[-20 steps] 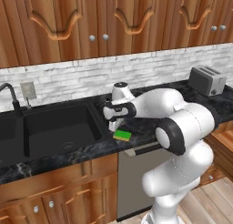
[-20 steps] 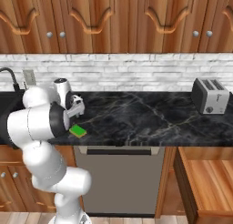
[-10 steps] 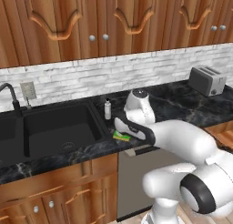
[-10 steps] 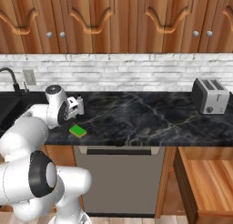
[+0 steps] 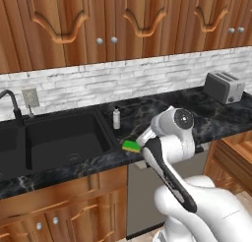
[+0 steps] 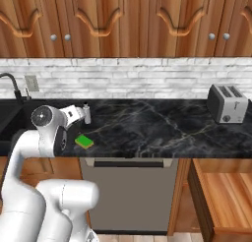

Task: Restock the sink supplies by placing the sponge and soap dispenser on the counter and next to the sink. Make sure the soap dispenser is upright.

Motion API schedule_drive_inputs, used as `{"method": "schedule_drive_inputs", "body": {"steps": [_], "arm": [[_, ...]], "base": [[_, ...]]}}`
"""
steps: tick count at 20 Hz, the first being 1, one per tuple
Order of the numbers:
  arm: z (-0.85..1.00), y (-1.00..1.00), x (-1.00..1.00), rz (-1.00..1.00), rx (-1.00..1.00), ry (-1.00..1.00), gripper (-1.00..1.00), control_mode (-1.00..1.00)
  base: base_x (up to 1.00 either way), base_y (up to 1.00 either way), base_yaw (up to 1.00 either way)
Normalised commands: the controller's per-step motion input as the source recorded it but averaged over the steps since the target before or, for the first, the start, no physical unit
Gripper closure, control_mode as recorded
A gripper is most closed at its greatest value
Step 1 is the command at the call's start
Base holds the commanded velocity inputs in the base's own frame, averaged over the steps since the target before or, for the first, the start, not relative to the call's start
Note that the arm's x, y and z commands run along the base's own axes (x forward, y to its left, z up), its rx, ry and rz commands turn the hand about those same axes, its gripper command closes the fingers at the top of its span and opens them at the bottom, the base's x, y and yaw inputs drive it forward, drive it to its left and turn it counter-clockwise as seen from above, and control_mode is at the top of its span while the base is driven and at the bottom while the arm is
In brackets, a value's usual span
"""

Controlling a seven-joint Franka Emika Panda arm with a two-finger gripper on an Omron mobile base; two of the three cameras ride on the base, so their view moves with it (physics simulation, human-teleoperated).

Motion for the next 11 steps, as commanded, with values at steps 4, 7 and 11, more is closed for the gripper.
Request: {"method": "schedule_drive_inputs", "body": {"steps": [4,7,11], "arm": [[1.00,-0.13,-0.79,-0.18,0.08,-0.34,-1.00,-1.00],[1.00,-0.16,-0.78,-0.18,0.07,-0.32,-1.00,-1.00],[0.93,-0.16,-0.76,-0.17,0.06,-0.30,-1.00,-1.00]], "base": [[0.00,0.00,0.00],[0.00,0.00,0.00],[0.00,0.00,0.00]]}}
